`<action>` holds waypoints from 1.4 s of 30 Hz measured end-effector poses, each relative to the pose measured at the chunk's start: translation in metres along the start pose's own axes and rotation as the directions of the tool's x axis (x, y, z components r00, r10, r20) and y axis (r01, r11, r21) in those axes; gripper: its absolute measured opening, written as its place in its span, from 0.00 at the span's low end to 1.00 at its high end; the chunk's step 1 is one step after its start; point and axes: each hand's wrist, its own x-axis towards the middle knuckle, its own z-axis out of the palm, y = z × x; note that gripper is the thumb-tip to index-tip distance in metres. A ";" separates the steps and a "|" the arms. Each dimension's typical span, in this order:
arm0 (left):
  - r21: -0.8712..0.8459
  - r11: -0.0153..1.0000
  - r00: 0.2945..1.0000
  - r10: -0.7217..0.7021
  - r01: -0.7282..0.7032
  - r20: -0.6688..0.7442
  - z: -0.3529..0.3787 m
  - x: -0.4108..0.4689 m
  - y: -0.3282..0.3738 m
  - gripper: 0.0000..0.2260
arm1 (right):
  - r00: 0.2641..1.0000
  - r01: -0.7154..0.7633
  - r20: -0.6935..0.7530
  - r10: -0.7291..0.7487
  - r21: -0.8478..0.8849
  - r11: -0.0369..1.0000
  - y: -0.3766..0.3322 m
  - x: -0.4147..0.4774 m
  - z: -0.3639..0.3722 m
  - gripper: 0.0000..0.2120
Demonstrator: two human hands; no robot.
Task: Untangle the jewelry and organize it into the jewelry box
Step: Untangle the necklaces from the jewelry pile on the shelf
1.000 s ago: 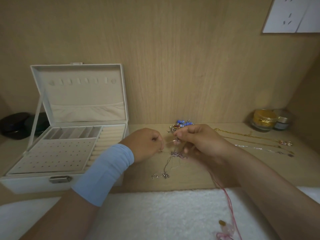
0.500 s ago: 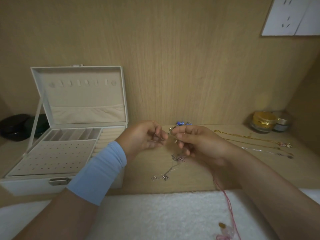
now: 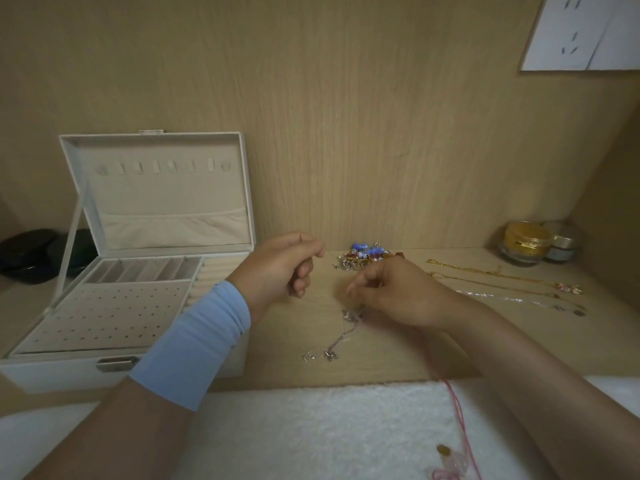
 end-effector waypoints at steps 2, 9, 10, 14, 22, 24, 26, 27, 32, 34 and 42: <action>-0.027 1.000 1.000 0.016 -0.016 0.003 0.001 0.000 0.001 0.10 | 0.999 -0.004 -0.047 -0.004 -0.168 0.986 0.005 0.003 0.000 0.08; -0.278 0.956 0.991 0.113 -0.091 0.064 0.000 -0.005 0.014 0.10 | 0.984 0.001 -0.167 0.066 0.373 0.928 0.002 0.003 0.002 0.13; -0.315 0.943 0.988 0.136 -0.105 0.076 -0.001 -0.005 0.016 0.10 | 0.987 0.007 -0.146 0.074 0.492 0.871 -0.001 0.003 0.002 0.14; -0.385 0.911 0.975 0.202 -0.151 0.096 -0.004 -0.004 0.025 0.08 | 1.000 -0.011 0.019 -0.004 0.737 0.676 -0.008 0.001 0.002 0.16; -0.254 0.932 0.966 0.254 -0.259 -0.055 -0.014 0.000 0.030 0.10 | 0.979 0.012 0.174 -0.106 0.471 0.882 -0.008 -0.006 -0.001 0.09; -0.158 0.947 0.955 0.259 -0.280 -0.144 -0.017 0.002 0.029 0.10 | 0.973 -0.003 0.213 -0.089 0.399 0.917 -0.005 -0.006 -0.003 0.08; -0.041 0.958 0.935 0.268 -0.284 -0.232 -0.021 0.005 0.026 0.10 | 0.973 -0.018 0.227 -0.053 0.302 0.953 -0.002 -0.007 -0.007 0.07; 0.047 0.962 0.923 0.273 -0.270 -0.272 -0.024 0.007 0.023 0.10 | 0.973 -0.022 0.230 -0.037 0.250 0.968 -0.001 -0.007 -0.010 0.08; 0.590 0.802 0.958 0.233 -0.093 -0.166 -0.031 0.013 -0.004 0.09 | 0.976 -0.041 0.217 -0.020 0.272 0.961 0.000 -0.007 -0.019 0.11; 0.786 0.614 0.971 0.224 -0.075 -0.082 -0.026 0.013 -0.012 0.08 | 0.980 -0.030 0.197 -0.019 0.244 0.969 0.000 -0.007 -0.020 0.11; 0.987 0.159 0.984 0.178 -0.014 -0.014 -0.010 0.013 -0.028 0.10 | 0.978 -0.002 0.206 -0.035 0.176 0.984 -0.003 -0.005 -0.008 0.10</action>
